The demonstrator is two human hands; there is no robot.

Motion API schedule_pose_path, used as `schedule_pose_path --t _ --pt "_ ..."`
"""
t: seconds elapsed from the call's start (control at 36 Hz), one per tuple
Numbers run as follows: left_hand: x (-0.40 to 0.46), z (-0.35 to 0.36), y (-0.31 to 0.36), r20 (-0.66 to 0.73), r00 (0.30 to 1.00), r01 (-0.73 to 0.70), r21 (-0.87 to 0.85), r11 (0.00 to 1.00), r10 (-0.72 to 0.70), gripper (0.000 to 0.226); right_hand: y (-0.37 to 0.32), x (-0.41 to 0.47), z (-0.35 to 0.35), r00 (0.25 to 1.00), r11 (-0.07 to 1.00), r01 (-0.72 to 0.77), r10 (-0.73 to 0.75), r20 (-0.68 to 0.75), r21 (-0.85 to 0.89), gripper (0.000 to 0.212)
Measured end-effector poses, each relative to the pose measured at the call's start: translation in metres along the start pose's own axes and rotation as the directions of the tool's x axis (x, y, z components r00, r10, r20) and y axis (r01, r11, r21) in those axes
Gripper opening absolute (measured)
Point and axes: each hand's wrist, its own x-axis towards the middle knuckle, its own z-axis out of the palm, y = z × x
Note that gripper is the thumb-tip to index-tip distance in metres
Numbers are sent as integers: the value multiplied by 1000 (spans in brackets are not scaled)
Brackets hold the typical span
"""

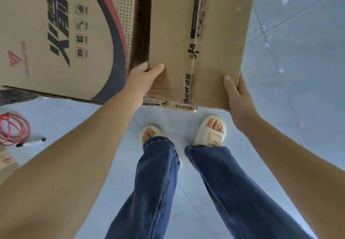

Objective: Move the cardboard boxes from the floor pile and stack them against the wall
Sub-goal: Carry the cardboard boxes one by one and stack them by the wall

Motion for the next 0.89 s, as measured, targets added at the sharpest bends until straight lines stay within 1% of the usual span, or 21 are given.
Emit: schedule_pose_path --t 0.06,0.11,0.17,0.25,0.33,0.39,0.5,0.58,0.67,0.78,0.83,0.89 --pt "-22 4 2 10 1000 -11 -40 999 11 38 -22 -14 -10 999 999 36 -36 0 23 49" --pt "-47 7 6 31 999 -25 -165 986 30 43 -45 -32 -20 999 999 42 -43 24 21 45" --pt "-76 5 19 17 998 -46 -302 952 54 47 -68 -54 -25 997 998 54 -55 50 24 40" --pt "-115 -3 45 -10 995 -91 -411 907 96 51 -101 -92 -28 995 996 80 -82 60 32 25" --pt "-159 -18 72 -1 992 -116 -404 908 126 51 -131 -134 -31 991 992 119 -121 50 38 24" --pt "-191 -30 87 10 989 -130 -412 902 147 49 -150 -166 -33 988 989 144 -145 45 38 30" --pt "-263 -52 120 -13 971 -219 -442 870 238 46 -189 -235 -34 973 974 222 -223 57 37 31" --pt "-322 -71 144 -61 954 -287 -459 841 292 50 -221 -287 -34 960 964 262 -265 88 49 38" --pt "-378 -91 163 -101 940 -335 -454 826 326 51 -252 -337 -31 937 949 311 -315 151 50 34" --pt "-445 -112 177 -203 920 -392 -471 790 335 40 -286 -399 -26 893 923 384 -379 241 28 31" --pt "-476 -118 178 -264 903 -428 -479 767 339 39 -299 -423 -22 864 903 430 -414 288 7 31" --pt "-505 -122 176 -328 892 -443 -500 744 310 38 -310 -444 -17 832 881 472 -436 343 -26 35"
